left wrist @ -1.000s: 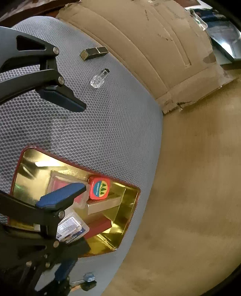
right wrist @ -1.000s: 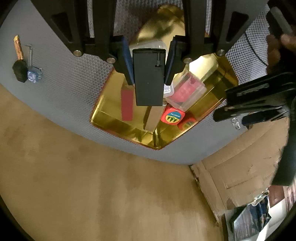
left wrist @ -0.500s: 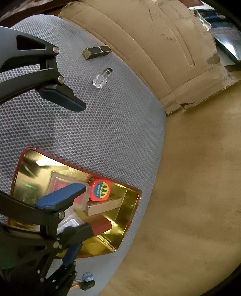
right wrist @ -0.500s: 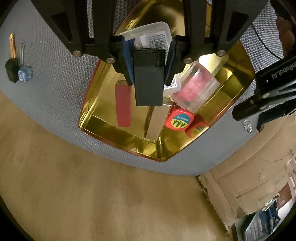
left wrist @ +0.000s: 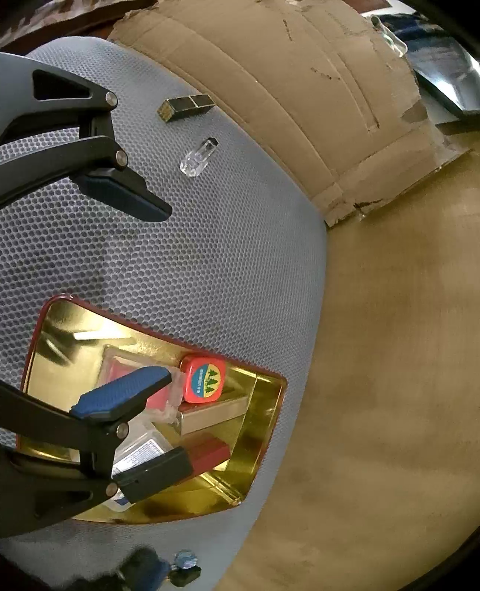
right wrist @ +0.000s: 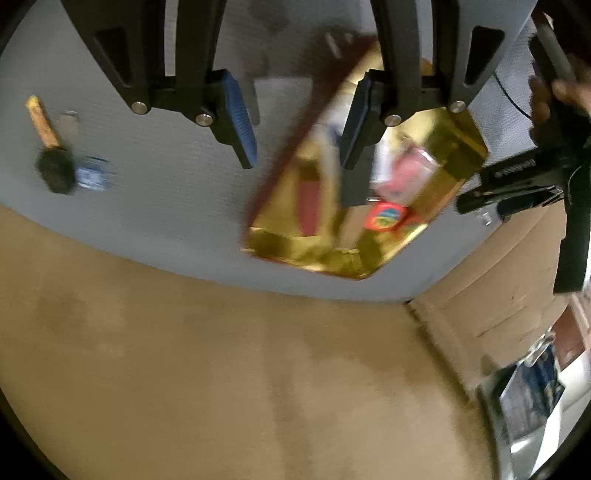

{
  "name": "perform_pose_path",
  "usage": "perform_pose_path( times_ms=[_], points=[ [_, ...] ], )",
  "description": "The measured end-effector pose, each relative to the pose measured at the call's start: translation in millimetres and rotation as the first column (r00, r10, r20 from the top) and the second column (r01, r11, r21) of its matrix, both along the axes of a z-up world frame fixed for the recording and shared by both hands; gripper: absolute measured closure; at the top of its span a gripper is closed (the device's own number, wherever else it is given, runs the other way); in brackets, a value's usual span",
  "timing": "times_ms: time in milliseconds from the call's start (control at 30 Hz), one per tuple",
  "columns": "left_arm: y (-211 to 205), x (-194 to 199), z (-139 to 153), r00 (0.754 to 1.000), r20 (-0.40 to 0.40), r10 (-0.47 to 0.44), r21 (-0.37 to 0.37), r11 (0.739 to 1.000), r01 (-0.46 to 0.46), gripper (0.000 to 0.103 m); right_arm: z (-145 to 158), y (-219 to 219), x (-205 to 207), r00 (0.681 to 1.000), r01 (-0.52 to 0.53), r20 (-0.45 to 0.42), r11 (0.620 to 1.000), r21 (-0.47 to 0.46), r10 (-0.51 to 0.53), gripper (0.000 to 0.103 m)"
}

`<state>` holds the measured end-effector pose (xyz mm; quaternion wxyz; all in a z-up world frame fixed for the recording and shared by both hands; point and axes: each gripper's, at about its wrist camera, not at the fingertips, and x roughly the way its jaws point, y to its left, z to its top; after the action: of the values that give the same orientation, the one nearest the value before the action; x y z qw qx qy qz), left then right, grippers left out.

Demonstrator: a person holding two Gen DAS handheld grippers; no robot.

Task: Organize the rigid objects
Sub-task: 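Grasp the brown patterned lighter with the right tool and lift it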

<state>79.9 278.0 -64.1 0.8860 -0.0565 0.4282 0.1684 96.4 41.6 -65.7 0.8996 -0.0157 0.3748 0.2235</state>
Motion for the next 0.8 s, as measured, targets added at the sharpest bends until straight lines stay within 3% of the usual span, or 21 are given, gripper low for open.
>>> perform_pose_path(
  times_ms=[167,333,500,800],
  points=[
    [-5.8,-0.3,-1.3,1.0,-0.003,-0.018,0.025,1.0,0.018,0.025,-9.7,-86.9,6.5,0.987,0.162,0.003,0.986,-0.035,-0.162,0.055],
    [-13.2,0.2,-1.1,0.999,-0.006,-0.05,0.049,0.998,0.05,0.025,-28.5,-168.8,17.6,0.955,0.296,0.016,0.946,-0.136,-0.296,0.055],
    [-23.3,-1.1,0.4,0.997,0.005,-0.083,0.111,0.99,0.082,0.023,-51.5,-222.0,29.5,0.952,0.298,-0.014,0.933,-0.2,-0.307,0.055],
    [-50.5,-0.8,3.0,0.982,0.005,-0.186,0.181,0.966,0.182,0.023,-71.3,-247.1,60.7,0.964,0.25,-0.04,0.949,-0.194,-0.263,0.055]
  ],
)
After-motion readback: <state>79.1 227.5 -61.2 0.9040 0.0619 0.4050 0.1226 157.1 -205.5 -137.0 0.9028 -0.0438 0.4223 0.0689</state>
